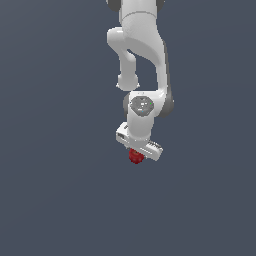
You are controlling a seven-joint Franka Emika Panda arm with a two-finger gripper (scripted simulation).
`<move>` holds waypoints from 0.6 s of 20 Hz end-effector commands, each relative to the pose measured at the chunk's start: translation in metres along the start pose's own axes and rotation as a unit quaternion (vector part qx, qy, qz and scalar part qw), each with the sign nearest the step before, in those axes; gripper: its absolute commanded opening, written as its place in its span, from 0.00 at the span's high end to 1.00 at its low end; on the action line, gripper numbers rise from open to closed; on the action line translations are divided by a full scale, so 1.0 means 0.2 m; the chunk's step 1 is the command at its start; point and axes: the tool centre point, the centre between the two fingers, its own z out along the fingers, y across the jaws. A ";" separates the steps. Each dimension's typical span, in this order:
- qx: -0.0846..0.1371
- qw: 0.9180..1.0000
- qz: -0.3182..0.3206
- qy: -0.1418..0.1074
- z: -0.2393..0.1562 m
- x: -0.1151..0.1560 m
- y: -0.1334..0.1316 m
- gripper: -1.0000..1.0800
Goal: Pick up the object and move it to a goal position.
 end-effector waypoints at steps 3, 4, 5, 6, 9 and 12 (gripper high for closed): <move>0.000 1.000 0.001 0.000 0.10 0.00 0.00 0.04; 0.000 1.000 0.001 0.000 0.11 0.00 0.00 0.04; 0.000 1.000 0.001 0.000 0.11 0.00 0.00 0.04; 0.000 1.000 0.001 0.000 0.11 0.00 0.00 0.04; 0.000 1.000 0.001 0.000 0.11 0.00 0.00 1.00; 0.000 1.000 0.001 0.000 0.11 0.00 0.00 1.00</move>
